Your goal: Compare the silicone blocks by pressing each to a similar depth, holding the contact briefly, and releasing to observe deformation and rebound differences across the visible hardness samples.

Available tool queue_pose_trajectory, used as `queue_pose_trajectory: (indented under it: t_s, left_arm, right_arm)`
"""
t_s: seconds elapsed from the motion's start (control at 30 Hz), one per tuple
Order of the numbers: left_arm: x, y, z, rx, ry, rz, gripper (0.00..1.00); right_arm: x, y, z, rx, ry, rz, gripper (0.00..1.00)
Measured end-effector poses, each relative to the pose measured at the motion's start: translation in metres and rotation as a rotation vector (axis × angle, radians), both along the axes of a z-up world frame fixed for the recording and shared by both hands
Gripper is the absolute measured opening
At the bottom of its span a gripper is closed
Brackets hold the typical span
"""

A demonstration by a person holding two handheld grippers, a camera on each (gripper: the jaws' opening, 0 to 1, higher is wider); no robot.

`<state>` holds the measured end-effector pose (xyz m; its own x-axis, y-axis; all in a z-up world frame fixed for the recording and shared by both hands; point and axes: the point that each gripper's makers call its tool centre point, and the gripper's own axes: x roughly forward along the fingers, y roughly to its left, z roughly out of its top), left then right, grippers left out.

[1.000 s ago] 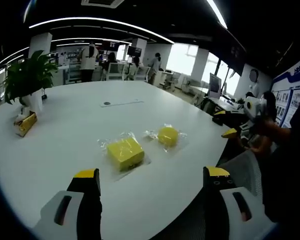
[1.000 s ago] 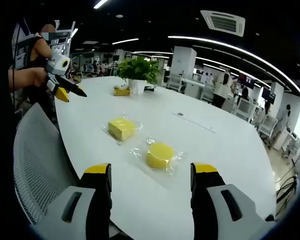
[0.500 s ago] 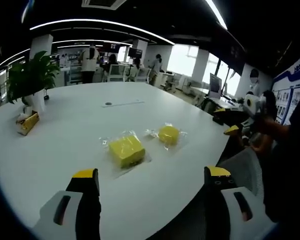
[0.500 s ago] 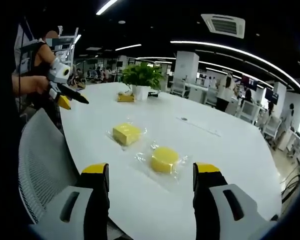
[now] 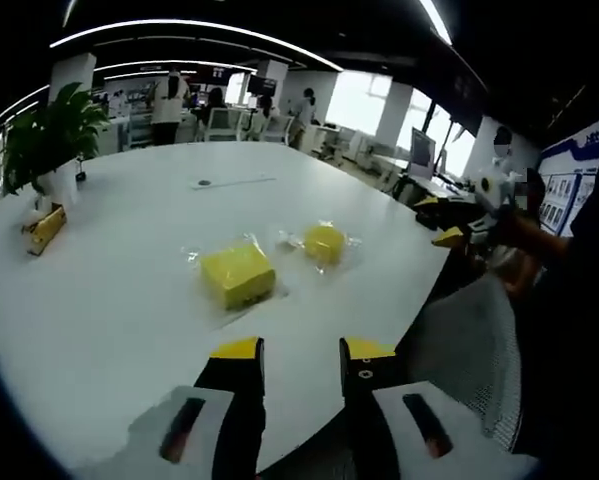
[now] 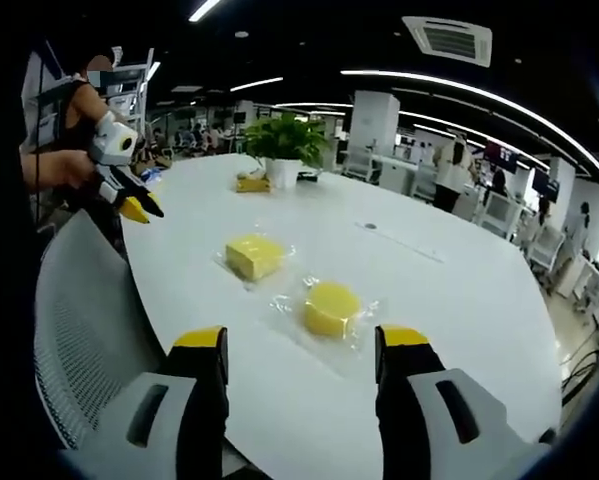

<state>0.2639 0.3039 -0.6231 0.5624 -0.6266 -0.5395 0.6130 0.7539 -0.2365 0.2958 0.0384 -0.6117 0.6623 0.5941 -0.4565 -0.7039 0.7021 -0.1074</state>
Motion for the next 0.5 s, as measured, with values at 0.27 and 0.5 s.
queue_pose_trajectory:
  t_s: [0.27,0.5]
  left_arm:
    - [-0.002,-0.003,0.004,-0.022,-0.011,-0.01,0.51]
    - [0.006,0.004,0.008,0.002,-0.103,0.01,0.87]
  right_arm:
    - [-0.003,-0.004,-0.002,0.011,0.008,-0.006,0.55]
    - [-0.005,-0.013,-0.003,0.024,0.021,-0.024,0.57]
